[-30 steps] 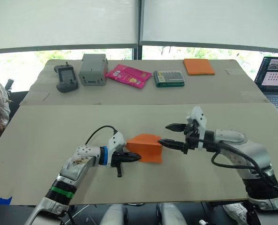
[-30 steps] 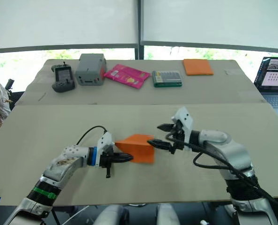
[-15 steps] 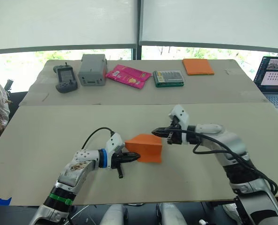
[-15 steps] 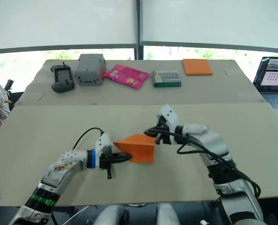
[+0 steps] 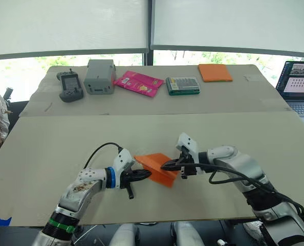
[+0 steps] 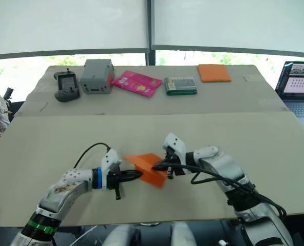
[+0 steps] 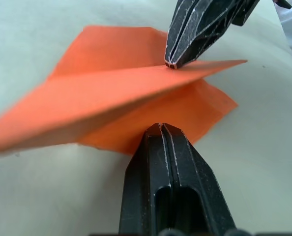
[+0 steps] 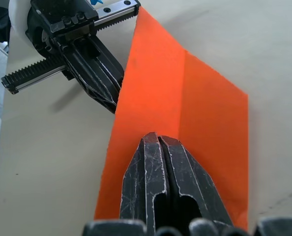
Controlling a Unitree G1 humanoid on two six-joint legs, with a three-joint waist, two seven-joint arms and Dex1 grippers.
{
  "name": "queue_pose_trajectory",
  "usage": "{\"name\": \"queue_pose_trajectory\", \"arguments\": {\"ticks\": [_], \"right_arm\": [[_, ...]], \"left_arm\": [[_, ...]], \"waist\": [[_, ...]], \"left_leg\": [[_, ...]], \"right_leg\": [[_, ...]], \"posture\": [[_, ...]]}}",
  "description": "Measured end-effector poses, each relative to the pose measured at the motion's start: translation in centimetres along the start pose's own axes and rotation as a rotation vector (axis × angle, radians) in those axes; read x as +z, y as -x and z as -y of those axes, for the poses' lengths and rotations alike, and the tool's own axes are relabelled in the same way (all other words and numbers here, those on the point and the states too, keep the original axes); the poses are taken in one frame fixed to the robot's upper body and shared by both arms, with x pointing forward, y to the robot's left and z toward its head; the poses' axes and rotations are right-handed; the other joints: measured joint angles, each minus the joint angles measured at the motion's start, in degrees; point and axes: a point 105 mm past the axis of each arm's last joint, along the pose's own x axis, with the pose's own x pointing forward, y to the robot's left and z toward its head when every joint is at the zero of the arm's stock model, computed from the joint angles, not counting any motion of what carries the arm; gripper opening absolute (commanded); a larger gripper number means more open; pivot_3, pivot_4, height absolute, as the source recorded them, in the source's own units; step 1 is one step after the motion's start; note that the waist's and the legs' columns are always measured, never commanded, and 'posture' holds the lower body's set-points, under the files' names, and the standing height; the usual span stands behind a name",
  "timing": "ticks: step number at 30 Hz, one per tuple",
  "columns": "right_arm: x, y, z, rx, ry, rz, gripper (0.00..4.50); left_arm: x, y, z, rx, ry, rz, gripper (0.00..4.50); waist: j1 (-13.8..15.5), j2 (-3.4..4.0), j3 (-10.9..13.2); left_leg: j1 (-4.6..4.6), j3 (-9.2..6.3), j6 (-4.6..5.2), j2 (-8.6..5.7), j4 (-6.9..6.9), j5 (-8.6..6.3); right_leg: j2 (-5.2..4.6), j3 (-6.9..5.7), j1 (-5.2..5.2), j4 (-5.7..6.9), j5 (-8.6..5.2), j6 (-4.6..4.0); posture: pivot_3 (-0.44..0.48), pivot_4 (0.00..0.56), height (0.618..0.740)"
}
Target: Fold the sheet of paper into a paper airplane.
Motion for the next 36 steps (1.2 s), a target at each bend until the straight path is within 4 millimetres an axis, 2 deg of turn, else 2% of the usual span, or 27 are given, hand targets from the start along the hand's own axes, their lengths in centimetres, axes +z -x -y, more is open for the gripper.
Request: {"name": "queue_pose_trajectory", "arguments": {"ticks": [3,7,11,14,17,21,24,30,36], "right_arm": [[0.1,-0.4,-0.6,0.006,-0.006,0.015,0.01],[-1.0,-1.0,-0.8,-0.014,-0.022,-0.011,0.01],[-1.6,-1.3,-0.6,-0.05,-0.011,-0.035,0.01],[-1.7,-1.4,-0.5,-0.063,0.02,-0.034,0.01],[-1.7,-1.3,-0.4,-0.075,0.06,-0.037,0.01],[-1.7,-1.5,-0.5,-0.08,0.145,-0.051,0.01],[-1.7,-1.5,-0.5,-0.087,0.186,-0.056,0.01],[-1.6,-1.3,-0.5,-0.107,0.23,-0.056,0.01],[-1.1,-0.1,-0.2,-0.141,0.205,-0.008,0.01]], "left_arm": [[-0.1,0.1,0.2,0.009,0.016,-0.002,0.0],[-0.4,0.8,0.4,0.01,0.051,-0.011,0.0],[-0.6,2.8,0.2,0.009,0.088,-0.049,0.0],[0.1,4.0,-0.1,0.011,0.11,-0.011,0.0],[1.8,4.4,-0.7,0.021,0.094,0.06,0.0],[3.5,3.7,-0.8,-0.004,0.074,0.125,0.0],[3.8,3.0,-0.8,-0.024,0.059,0.122,0.0],[0.2,1.1,-1.6,-0.044,0.017,-0.038,0.0],[0.5,0.2,-2.2,-0.087,-0.103,-0.053,0.0]], "waist": [[0.1,-0.01,0.0],[0.0,-0.01,0.0],[-0.2,0.0,0.0],[0.0,-0.01,0.0],[0.2,-0.02,0.0],[0.1,-0.05,0.0],[0.1,-0.05,0.0],[0.2,-0.05,0.0],[1.0,-0.03,-0.1]], "left_leg": [[0.03,-0.01,0.0,0.01,0.01,0.0],[0.02,0.0,-0.01,0.0,0.01,0.0],[0.05,-0.01,-0.01,0.04,-0.03,0.0],[0.08,-0.02,-0.01,0.03,-0.02,0.0],[0.12,-0.03,-0.02,0.01,0.03,0.01],[0.15,-0.01,-0.03,0.0,0.02,0.01],[0.16,-0.01,-0.04,-0.01,0.02,0.02],[0.14,0.0,-0.04,-0.04,0.02,0.02],[0.14,0.01,-0.04,-0.07,0.07,0.02]], "right_leg": [[0.0,-0.01,0.03,0.0,0.0,0.0],[0.01,0.0,0.0,0.0,0.0,0.0],[0.06,-0.01,-0.03,0.05,-0.03,-0.05],[0.04,-0.04,0.02,0.04,-0.03,-0.05],[0.02,-0.05,0.11,0.03,-0.02,-0.04],[0.04,-0.05,0.13,0.03,-0.02,-0.04],[0.06,-0.04,0.14,0.04,-0.02,-0.04],[0.05,-0.04,0.12,0.04,-0.02,-0.04],[-0.02,-0.03,0.17,0.02,-0.02,-0.04]], "posture": [[0.0,0.15,0.74],[0.0,0.15,0.74],[0.0,0.15,0.74],[0.0,0.15,0.74],[0.0,0.15,0.74],[0.0,0.15,0.74],[0.0,0.15,0.74],[0.0,0.15,0.74],[0.0,0.15,0.74]]}}
